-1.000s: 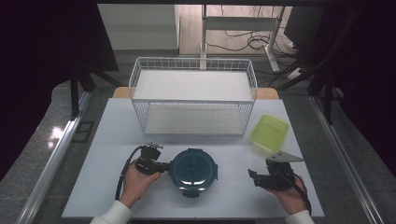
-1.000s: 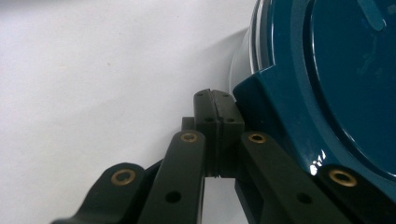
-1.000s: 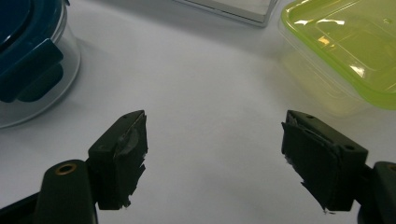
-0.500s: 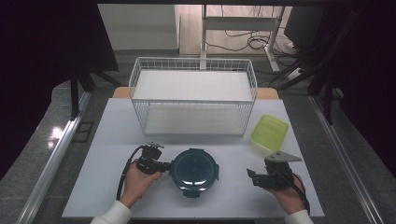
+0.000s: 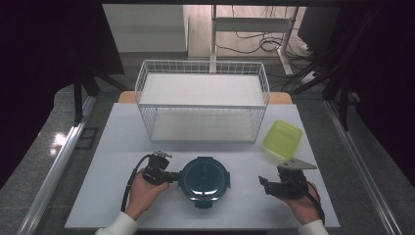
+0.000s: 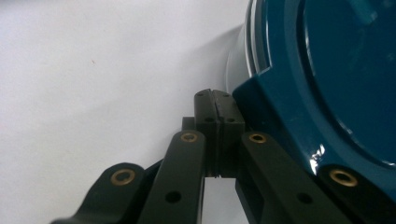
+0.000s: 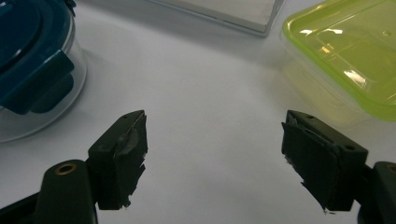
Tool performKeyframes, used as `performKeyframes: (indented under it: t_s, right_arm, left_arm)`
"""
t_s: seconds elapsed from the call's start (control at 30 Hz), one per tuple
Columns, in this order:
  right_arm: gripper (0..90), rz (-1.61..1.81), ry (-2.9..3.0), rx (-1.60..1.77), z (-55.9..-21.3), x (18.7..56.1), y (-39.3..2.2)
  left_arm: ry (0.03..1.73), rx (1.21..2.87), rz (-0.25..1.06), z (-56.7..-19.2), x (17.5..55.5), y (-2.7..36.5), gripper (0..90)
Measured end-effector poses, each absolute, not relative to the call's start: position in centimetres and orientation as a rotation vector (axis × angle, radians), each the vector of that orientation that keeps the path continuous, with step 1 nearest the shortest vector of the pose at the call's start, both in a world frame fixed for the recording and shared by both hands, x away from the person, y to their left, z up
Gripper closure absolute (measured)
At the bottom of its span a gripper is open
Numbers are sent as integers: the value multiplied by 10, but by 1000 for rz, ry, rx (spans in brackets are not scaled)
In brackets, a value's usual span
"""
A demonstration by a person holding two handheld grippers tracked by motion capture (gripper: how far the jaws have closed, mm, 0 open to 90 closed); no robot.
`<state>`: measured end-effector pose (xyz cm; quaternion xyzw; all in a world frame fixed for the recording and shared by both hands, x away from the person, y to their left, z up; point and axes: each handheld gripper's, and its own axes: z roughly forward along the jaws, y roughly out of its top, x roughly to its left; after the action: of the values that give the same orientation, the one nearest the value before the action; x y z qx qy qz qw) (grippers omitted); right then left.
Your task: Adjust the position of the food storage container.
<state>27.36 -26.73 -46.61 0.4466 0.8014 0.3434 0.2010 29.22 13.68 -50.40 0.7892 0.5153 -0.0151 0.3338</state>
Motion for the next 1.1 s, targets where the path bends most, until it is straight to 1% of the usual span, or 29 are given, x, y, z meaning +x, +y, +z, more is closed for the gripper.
performKeyframes:
  t_s: [0.2, 0.23, 0.27, 0.3, 0.37, 0.4, 0.43, 0.57, 0.67, 0.73, 0.8, 0.93, 1.1]
  right_arm:
    - [225, 1034, 2221, 1233, -459, 271, -267]
    - [225, 1054, 2225, 1231, -458, 271, -265]
    - [224, 1080, 2231, 1229, -457, 270, -264]
    - [223, 1104, 2237, 1223, -455, 271, -262]
    - [222, 1139, 2243, 1226, -450, 271, -257]
    - [222, 1162, 2252, 1226, -447, 273, -253]
    - [222, 1173, 2255, 1237, -445, 273, -250]
    - [222, 1211, 2294, 1255, -440, 278, -237]
    - [211, 1206, 2343, 1269, -440, 282, -223]
    - [182, 1196, 2362, 1271, -439, 284, -215]
    - [164, 1200, 2370, 1270, -439, 286, -209]
    - [149, 1255, 2364, 1290, -439, 287, -208]
    - [141, 1256, 2368, 1307, -440, 286, -213]
  left_arm:
    - [1344, 1991, 12, -487, 286, 154, 897]
    - [1340, 1981, 21, -484, 284, 155, 864]
    - [1332, 1971, 28, -482, 282, 156, 864]
    - [1321, 1965, 37, -479, 280, 156, 835]
    - [1308, 1943, 75, -473, 276, 158, 732]
    - [1307, 1936, 91, -471, 275, 159, 621]
    - [1306, 1928, 103, -469, 275, 159, 550]
    - [1311, 1869, 95, -461, 273, 166, 355]
    - [1303, 1858, 73, -456, 271, 169, 275]
    - [1296, 1848, 39, -455, 269, 172, 236]
    - [1293, 1832, 33, -453, 267, 176, 226]
    - [1297, 1792, 20, -452, 267, 184, 204]
    - [1307, 1773, 5, -454, 267, 182, 160]
